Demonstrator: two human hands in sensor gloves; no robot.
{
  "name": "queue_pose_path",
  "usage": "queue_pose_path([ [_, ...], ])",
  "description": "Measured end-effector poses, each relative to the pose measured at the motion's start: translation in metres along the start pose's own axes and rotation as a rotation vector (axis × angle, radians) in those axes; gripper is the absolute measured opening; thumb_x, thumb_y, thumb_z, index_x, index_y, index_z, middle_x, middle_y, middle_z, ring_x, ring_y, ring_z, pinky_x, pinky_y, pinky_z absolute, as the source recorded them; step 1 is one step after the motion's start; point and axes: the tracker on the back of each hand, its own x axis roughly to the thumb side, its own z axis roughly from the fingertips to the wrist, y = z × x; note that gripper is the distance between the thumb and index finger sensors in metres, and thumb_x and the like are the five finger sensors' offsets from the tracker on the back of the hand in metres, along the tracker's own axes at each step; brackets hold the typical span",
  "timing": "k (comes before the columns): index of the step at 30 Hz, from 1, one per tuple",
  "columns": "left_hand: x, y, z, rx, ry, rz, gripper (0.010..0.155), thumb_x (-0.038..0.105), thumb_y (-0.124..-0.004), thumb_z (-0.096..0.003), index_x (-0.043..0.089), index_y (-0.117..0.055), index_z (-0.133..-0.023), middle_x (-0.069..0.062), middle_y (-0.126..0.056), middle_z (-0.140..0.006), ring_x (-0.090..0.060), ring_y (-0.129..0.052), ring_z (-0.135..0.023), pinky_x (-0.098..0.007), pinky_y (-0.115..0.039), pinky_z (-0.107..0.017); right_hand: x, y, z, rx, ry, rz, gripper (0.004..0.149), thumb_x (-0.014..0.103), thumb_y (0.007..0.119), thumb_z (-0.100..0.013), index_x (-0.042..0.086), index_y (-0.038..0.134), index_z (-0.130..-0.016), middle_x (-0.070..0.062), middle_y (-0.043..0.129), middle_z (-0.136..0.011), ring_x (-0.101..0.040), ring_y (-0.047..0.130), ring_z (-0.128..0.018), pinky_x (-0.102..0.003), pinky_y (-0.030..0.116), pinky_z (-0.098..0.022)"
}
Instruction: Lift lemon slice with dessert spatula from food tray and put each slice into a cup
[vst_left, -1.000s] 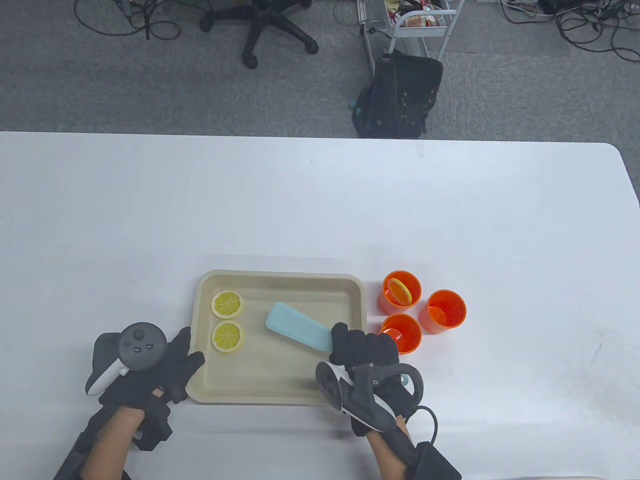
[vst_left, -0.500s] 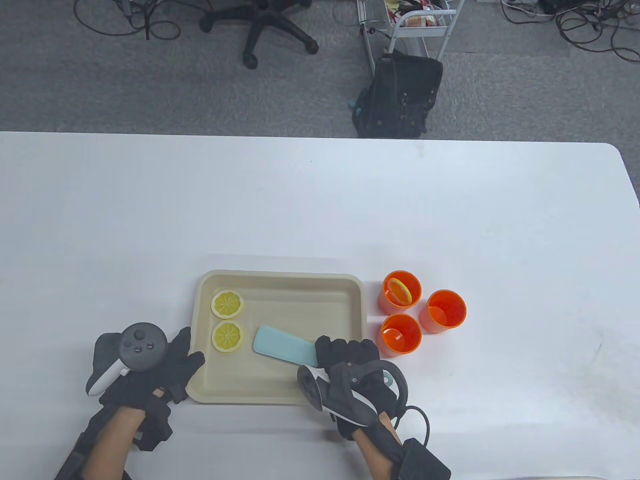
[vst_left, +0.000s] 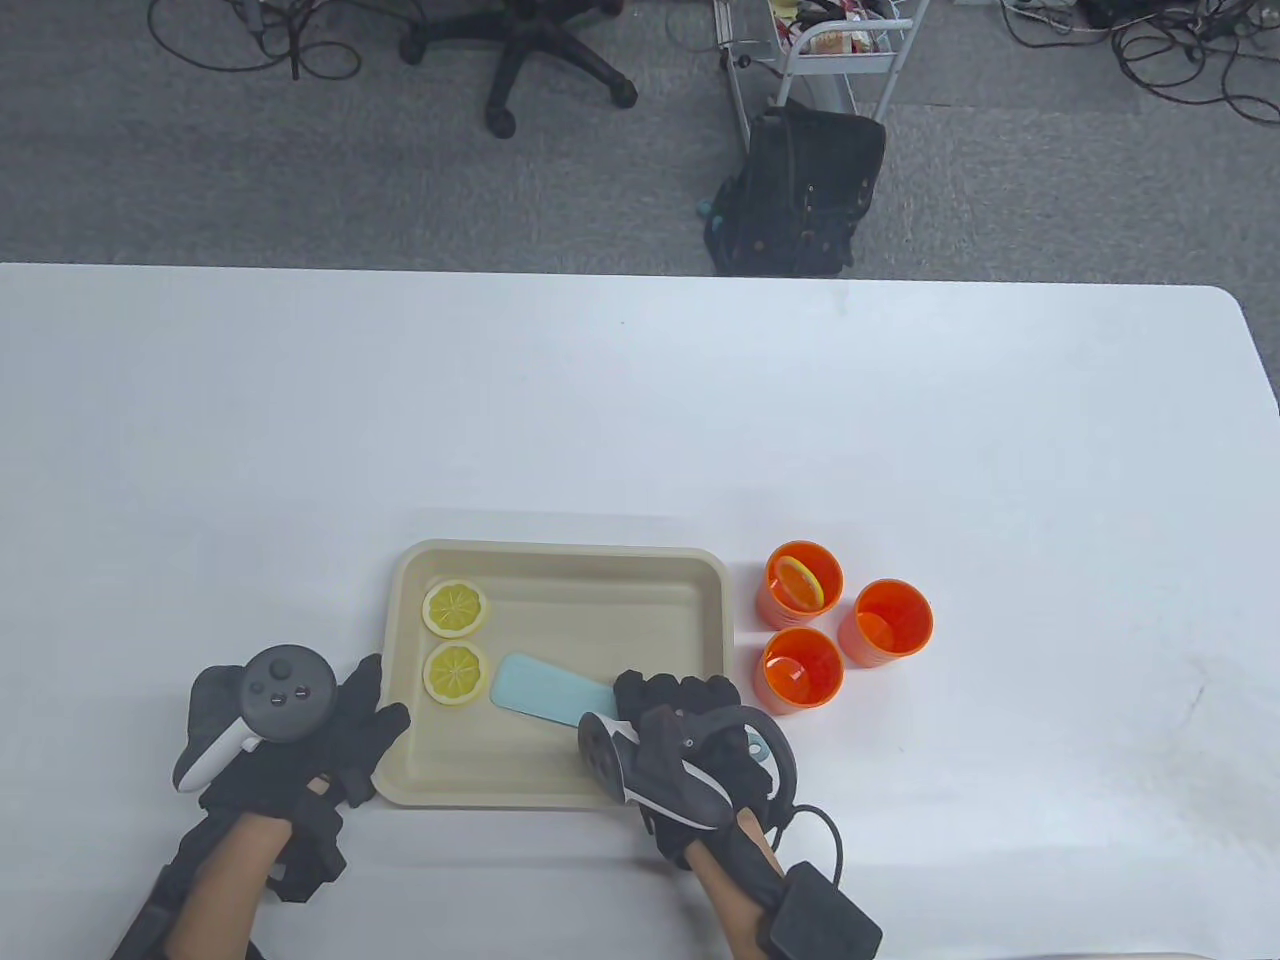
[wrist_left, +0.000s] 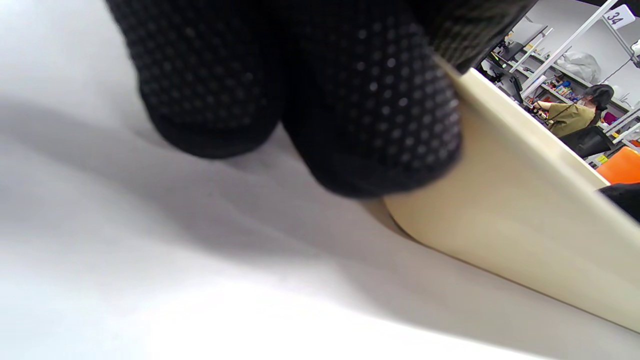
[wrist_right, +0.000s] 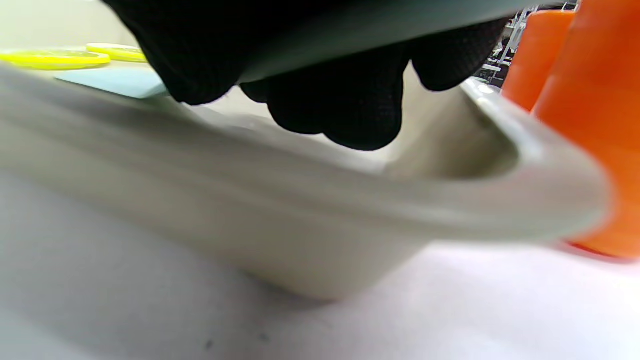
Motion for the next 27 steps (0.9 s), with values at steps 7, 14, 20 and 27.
queue_pose_path([
  [7, 0.000, 0.000, 0.000, -0.001, 0.000, -0.002, 0.075, 0.046, -0.074, -0.0569, -0.002, -0.048, -0.107, -0.002, -0.096, -0.064, -0.004, -0.108, -0.031, -0.033, -0.096, -0.032, 0.005, 0.001, -0.006, 0.003, 0.005, 0.008, 0.058, 0.040, 0.079, -0.050, 0.024, 0.067, -0.105, -0.006, 0.084, -0.093, -0.023, 0.096, -0.074, -0.058, 0.065, -0.071],
  [14, 0.000, -0.001, 0.000, -0.002, 0.001, -0.003, 0.075, 0.046, -0.074, -0.0567, -0.002, -0.048, -0.107, -0.002, -0.096, -0.064, -0.004, -0.108, -0.031, -0.033, -0.096, -0.032, 0.011, 0.003, -0.008, -0.009, -0.006, 0.017, 0.059, 0.040, 0.079, -0.051, 0.024, 0.066, -0.106, -0.006, 0.083, -0.094, -0.024, 0.095, -0.075, -0.058, 0.065, -0.072],
  [20, 0.000, -0.001, -0.001, -0.003, 0.000, -0.002, 0.075, 0.046, -0.074, -0.0568, -0.002, -0.048, -0.107, -0.002, -0.096, -0.064, -0.004, -0.108, -0.031, -0.033, -0.096, -0.032, 0.016, 0.004, -0.009, -0.042, -0.028, 0.012, 0.059, 0.039, 0.079, -0.050, 0.022, 0.065, -0.106, -0.007, 0.083, -0.093, -0.023, 0.095, -0.074, -0.058, 0.065, -0.072],
  [27, 0.000, -0.001, -0.001, -0.003, 0.001, -0.003, 0.075, 0.046, -0.074, -0.0566, -0.002, -0.048, -0.107, -0.001, -0.096, -0.064, -0.004, -0.108, -0.030, -0.033, -0.096, -0.032, 0.020, 0.007, -0.012, -0.040, -0.055, -0.062, 0.059, 0.038, 0.079, -0.051, 0.020, 0.065, -0.106, -0.008, 0.083, -0.093, -0.022, 0.096, -0.071, -0.057, 0.067, -0.071],
])
